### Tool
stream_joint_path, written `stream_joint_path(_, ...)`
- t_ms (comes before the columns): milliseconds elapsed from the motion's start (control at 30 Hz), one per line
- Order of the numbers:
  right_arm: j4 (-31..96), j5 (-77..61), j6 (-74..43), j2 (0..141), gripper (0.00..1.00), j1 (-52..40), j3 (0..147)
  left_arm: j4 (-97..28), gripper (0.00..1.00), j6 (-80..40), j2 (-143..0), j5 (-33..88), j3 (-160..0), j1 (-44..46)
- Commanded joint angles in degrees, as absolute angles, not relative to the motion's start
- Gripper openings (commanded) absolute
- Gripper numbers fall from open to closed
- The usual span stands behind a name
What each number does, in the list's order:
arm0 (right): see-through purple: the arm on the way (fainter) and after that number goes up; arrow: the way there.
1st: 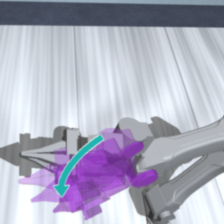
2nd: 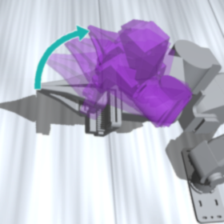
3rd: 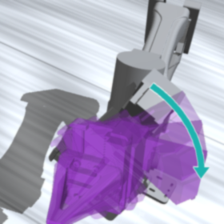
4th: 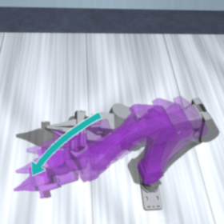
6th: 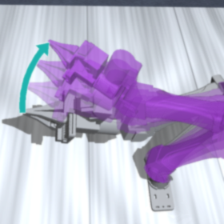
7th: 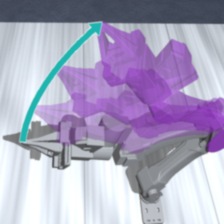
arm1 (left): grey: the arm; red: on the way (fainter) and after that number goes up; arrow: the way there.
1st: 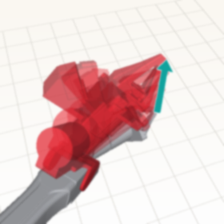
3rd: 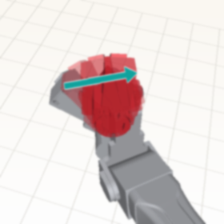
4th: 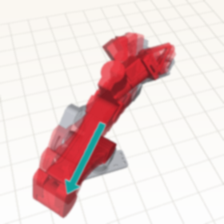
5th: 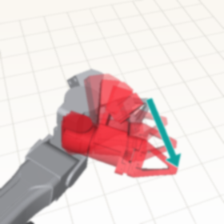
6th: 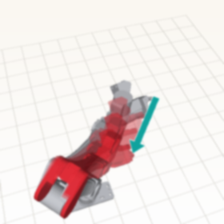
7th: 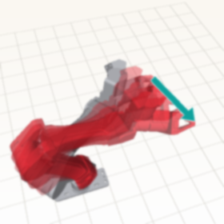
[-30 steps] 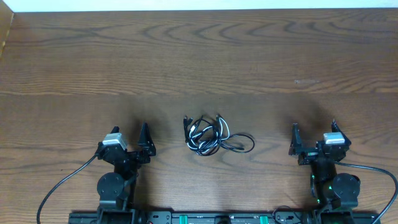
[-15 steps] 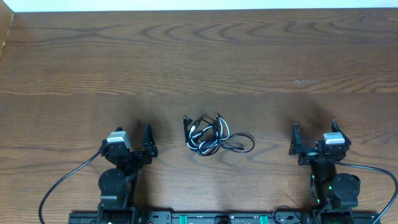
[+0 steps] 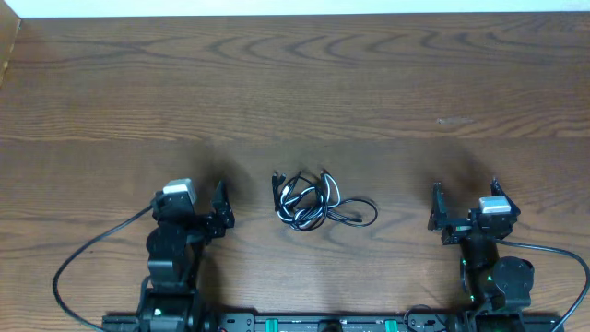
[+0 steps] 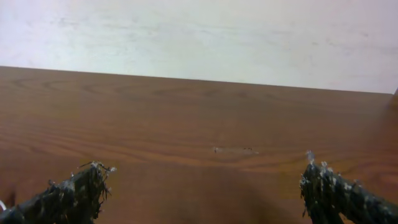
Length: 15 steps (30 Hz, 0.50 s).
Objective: Untangle cables
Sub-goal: 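Raise the left gripper and move it forward toward the cable bundle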
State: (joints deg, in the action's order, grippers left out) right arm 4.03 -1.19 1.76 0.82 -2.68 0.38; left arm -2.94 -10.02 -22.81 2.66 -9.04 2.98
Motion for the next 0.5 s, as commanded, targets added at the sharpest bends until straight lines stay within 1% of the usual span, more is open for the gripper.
stream_joint_path(0, 4.25, -1.65, 2.24, 0.38, 0.99, -1.91, 0.32, -2.94, 0.87, -8.62, -27.2, 2.5, -12.14, 2.63)
stream_joint_path(200, 4.25, -1.65, 2.24, 0.38, 0.99, -1.91, 0.32, -3.49, 0.87, -8.62, -33.67, 2.52, -15.0, 2.63)
stream_joint_path(467, 4.25, -1.65, 2.24, 0.38, 0.99, -1.91, 0.32, -7.94, 0.87, -8.58, -39.44, 2.35, -19.79, 2.63)
